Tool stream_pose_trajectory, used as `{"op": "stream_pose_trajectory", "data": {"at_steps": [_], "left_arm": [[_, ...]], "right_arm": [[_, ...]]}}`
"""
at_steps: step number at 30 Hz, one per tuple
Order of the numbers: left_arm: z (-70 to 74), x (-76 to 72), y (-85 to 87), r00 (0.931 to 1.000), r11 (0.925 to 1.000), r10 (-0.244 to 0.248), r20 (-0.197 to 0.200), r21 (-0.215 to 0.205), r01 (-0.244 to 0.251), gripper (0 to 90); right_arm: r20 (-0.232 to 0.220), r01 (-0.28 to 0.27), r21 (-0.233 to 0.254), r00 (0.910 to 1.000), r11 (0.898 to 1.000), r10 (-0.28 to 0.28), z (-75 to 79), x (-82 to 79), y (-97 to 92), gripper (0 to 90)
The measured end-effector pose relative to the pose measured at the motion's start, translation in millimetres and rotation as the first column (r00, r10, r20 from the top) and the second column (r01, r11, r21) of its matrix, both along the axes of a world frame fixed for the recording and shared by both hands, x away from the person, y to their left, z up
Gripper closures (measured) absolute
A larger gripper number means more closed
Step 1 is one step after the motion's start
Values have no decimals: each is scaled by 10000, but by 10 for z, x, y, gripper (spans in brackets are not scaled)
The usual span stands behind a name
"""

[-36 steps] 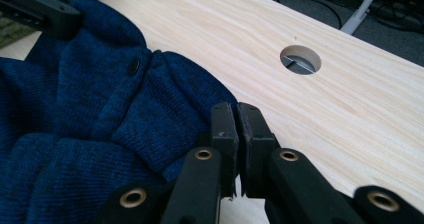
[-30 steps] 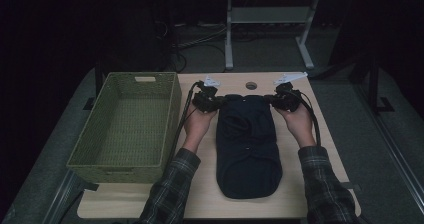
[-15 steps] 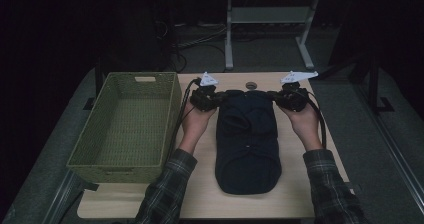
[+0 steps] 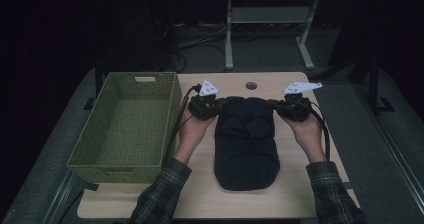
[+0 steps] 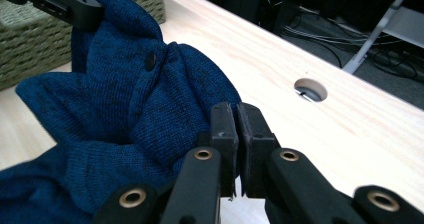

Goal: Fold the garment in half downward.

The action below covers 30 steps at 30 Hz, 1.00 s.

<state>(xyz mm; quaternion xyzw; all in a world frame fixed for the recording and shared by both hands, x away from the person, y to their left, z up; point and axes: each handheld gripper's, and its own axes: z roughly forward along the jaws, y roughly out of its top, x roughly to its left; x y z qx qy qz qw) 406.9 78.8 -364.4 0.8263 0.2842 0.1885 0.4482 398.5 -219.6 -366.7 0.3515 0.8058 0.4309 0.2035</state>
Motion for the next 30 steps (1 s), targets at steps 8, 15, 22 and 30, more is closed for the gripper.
{"op": "stream_pose_trajectory", "data": {"at_steps": [8, 15, 22, 30], "left_arm": [[-73, -143, 56, 9992, 9995, -297, -264, 103, 299, 805], [-125, -253, 102, 9953, 9978, -633, -734, -238, 617, 805], [-228, -346, 126, 9869, 9935, -1015, -1258, -641, 940, 804], [-303, -487, 125, 9783, 9886, -1449, -1479, -636, 1368, 802]], "right_arm": [[-232, -251, 128, 9994, 9996, 254, -94, -202, -2, 866], [-319, -345, 243, 9989, 9991, 352, -164, -364, -10, 865], [-554, -459, 213, 9974, 9987, 470, -246, -502, -24, 864], [-669, -535, 219, 9962, 9983, 549, -340, -686, -49, 860]]}}
